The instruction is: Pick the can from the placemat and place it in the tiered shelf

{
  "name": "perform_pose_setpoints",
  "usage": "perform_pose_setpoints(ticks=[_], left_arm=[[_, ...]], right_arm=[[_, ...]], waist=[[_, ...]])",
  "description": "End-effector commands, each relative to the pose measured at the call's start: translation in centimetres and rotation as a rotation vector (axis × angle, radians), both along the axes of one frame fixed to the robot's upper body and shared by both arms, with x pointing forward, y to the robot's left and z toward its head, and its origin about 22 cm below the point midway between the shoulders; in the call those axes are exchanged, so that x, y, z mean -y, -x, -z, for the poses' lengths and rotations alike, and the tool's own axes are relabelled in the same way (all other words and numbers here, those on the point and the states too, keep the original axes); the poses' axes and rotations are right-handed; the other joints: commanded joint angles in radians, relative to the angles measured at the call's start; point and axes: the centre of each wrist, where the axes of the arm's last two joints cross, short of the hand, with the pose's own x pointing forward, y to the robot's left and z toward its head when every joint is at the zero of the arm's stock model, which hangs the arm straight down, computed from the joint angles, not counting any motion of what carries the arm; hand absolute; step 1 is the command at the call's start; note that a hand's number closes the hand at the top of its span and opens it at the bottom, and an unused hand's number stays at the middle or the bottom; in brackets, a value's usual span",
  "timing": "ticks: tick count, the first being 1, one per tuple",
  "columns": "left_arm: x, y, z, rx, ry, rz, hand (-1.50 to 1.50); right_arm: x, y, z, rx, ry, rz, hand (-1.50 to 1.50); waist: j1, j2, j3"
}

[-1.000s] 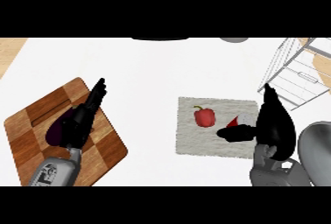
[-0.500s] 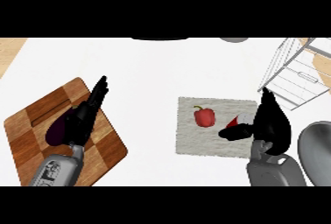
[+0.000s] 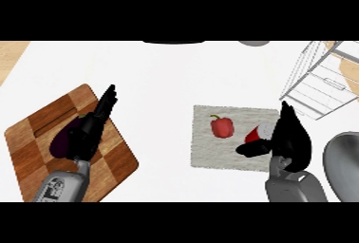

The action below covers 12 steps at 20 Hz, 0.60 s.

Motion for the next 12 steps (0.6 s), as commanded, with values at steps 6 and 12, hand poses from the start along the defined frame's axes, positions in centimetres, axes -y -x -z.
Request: perform_pose_setpoints(ticks=[6,12], left_arm=[[0.4,0.6,-0.7,-0.010,0.007,0.014,0.00],[-1.6,-0.9,0.7,-0.004,0.017,-0.015,0.00]], right_arm=[[0.2,0.2,2.4,-0.069,-0.039,0.098,-1.50],[-0.6,-0.2,3.4,-0.113,-0.066,0.076,1.50]], waist=[[0.000,-0.001,0.000],[-0.003,0.001,0.000]])
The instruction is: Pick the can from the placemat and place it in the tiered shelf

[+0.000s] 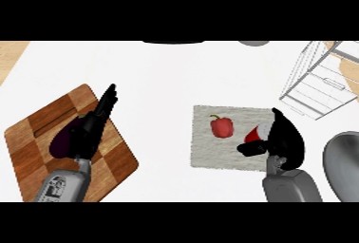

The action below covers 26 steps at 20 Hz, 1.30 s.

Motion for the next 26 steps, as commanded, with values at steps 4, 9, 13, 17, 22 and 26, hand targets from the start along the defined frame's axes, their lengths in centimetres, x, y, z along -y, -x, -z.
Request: perform_pose_setpoints(ticks=[4,9,13,17,22,26], left_arm=[[-2.3,-0.5,-0.4,0.001,-0.003,0.003,0.00],[-0.5,0.7,0.4,0.010,-0.002,-0.011,0.00],[-0.2,0.2,0.2,0.004,-0.001,0.002,0.00],[-0.2,0.4,0.6,-0.012,-0.002,0.004,0.00],[-0.8,0.7,0.8,-0.024,0.007,-0.042,0.00],[-2.4,0.8,0.7,-0.009,-0.001,-0.086,0.00]], right_arm=[[-0.1,-1.6,-0.4,-0.106,0.037,0.006,1.50],[-1.0,-0.9,1.3,-0.051,0.084,-0.009,1.50],[0.1,2.8,1.9,-0.047,0.115,-0.784,1.50],[-0.2,4.9,1.3,-0.024,0.106,-1.187,1.50],[4.8,6.7,-0.6,0.071,-0.008,-1.473,1.50],[9.1,7.6,-2.6,0.256,-0.227,-1.532,1.50]], waist=[[0.000,0.001,0.000],[0.000,0.000,0.000],[0.014,-0.005,0.005],[0.016,-0.015,0.006],[-0.048,-0.018,0.009],[-0.085,-0.014,0.008]])
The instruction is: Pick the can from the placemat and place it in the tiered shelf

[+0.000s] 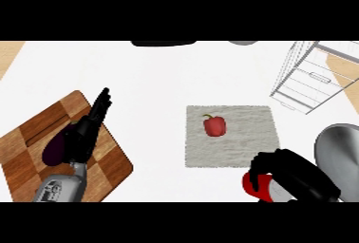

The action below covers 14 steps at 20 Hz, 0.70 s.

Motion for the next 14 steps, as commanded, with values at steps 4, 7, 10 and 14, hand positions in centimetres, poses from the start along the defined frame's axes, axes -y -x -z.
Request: perform_pose_setpoints(ticks=[4,7,10,14], left_arm=[[-0.6,0.0,-0.4,0.010,-0.015,-0.042,0.00],[-0.9,0.0,-0.9,0.019,-0.001,-0.035,0.00],[0.5,0.6,-0.3,0.008,-0.020,-0.025,0.00],[1.0,0.9,-0.4,0.014,0.001,0.017,0.00]], right_arm=[[8.9,0.5,-5.1,0.059,-0.316,-0.170,1.50],[14.4,0.7,-7.2,0.106,-0.417,-0.130,1.50],[19.6,0.9,-11.9,0.154,-0.457,-0.108,1.50],[25.9,2.6,-16.1,0.290,-0.495,0.002,1.50]], waist=[[-0.041,0.001,-0.001],[-0.032,0.002,-0.003],[-0.017,0.003,-0.006],[0.010,0.007,-0.006]])
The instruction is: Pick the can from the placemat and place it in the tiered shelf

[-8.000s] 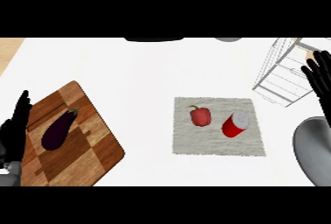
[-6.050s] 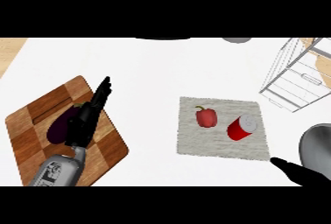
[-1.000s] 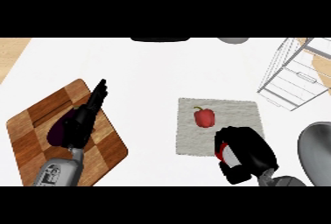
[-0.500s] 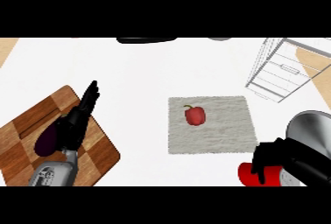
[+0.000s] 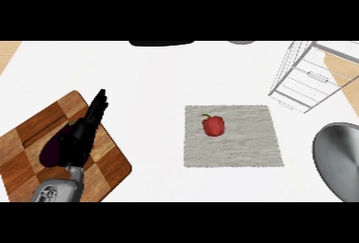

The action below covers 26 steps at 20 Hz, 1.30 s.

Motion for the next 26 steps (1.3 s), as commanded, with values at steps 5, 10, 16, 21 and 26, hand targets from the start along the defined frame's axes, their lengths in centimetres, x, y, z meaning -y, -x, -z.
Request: perform_pose_setpoints(ticks=[5,10,16,21,26], left_arm=[[2.7,-0.7,0.6,-0.004,-0.002,0.051,0.00],[0.6,-2.0,-2.5,0.014,-0.002,0.069,0.00],[1.0,-2.0,-2.0,0.029,-0.007,0.071,0.00],[3.0,-1.7,-0.8,0.016,0.000,0.093,0.00],[3.0,-1.0,0.3,0.012,-0.003,0.088,0.00]], right_arm=[[8.9,2.3,-7.6,0.148,-0.174,0.065,1.50],[9.1,0.3,-10.4,0.207,-0.163,0.176,1.50],[9.8,-1.2,-12.8,0.202,-0.198,0.227,1.50],[8.6,-4.1,-14.8,0.252,-0.213,0.302,1.50],[8.3,-5.8,-14.5,0.274,-0.221,0.305,1.50]], waist=[[0.044,0.010,-0.002],[0.071,0.012,-0.002],[0.076,0.014,-0.002],[0.093,0.017,-0.002],[0.084,0.015,-0.002]])
